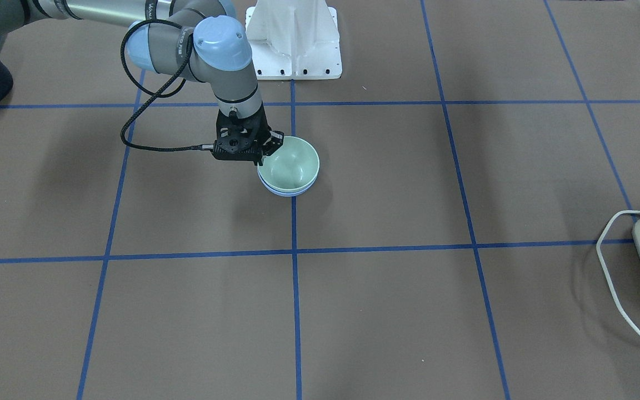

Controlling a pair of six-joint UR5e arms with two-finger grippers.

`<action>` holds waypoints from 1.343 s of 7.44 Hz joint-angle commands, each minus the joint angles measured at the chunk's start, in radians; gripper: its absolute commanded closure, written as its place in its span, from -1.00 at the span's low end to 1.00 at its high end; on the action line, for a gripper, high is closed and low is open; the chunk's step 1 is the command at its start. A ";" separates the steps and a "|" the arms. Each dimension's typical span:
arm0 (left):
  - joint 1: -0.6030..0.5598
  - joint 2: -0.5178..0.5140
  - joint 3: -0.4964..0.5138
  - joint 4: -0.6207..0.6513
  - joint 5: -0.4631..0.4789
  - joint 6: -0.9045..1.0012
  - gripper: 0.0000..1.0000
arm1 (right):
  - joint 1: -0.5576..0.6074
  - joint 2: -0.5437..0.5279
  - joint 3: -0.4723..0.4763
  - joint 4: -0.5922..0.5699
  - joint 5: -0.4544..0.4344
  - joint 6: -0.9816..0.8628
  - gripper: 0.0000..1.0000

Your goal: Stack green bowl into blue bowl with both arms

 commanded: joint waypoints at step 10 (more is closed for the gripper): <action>0.001 -0.002 0.011 0.000 -0.005 -0.011 -0.96 | 0.139 -0.025 0.084 -0.117 0.026 -0.165 -1.00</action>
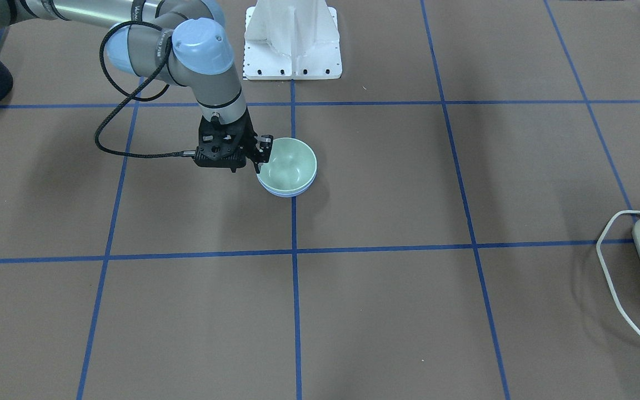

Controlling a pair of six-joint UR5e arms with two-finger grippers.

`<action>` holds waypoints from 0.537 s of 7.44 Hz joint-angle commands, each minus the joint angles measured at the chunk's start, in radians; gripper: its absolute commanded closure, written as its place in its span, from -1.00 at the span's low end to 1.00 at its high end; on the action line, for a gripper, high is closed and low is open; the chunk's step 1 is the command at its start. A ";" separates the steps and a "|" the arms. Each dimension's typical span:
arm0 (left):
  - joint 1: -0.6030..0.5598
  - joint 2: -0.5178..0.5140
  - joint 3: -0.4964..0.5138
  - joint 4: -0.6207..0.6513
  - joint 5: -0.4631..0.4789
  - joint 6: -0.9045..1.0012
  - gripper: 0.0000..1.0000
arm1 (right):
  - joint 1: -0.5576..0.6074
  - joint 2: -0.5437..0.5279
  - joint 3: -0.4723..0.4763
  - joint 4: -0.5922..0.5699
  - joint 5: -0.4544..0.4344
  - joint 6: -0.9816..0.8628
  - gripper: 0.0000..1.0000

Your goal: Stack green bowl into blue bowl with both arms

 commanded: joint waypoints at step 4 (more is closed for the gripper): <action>0.002 -0.008 -0.014 0.001 -0.061 -0.183 -0.96 | 0.498 -0.187 0.009 -0.098 0.254 -0.746 -1.00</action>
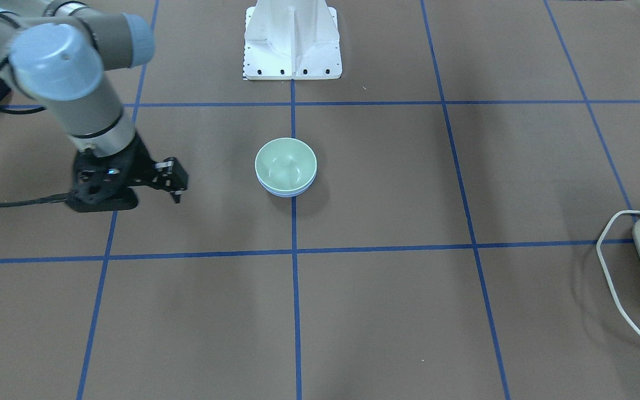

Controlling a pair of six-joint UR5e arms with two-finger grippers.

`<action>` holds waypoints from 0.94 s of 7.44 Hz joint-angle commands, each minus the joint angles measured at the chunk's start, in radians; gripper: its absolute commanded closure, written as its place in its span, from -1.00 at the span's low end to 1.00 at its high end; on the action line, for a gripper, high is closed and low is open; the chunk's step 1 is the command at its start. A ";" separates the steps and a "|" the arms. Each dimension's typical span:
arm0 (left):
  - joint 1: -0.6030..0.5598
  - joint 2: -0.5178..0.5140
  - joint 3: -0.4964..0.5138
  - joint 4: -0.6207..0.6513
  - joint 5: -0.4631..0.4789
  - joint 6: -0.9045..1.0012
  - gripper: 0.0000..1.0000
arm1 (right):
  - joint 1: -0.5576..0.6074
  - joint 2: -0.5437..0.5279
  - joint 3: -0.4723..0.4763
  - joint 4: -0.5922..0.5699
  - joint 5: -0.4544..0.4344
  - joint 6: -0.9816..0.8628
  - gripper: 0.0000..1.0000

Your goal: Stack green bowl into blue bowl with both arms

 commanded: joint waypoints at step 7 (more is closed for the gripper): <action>0.000 0.007 -0.002 0.001 -0.022 -0.025 -0.96 | 0.602 -0.650 0.028 0.016 0.106 -0.840 -1.00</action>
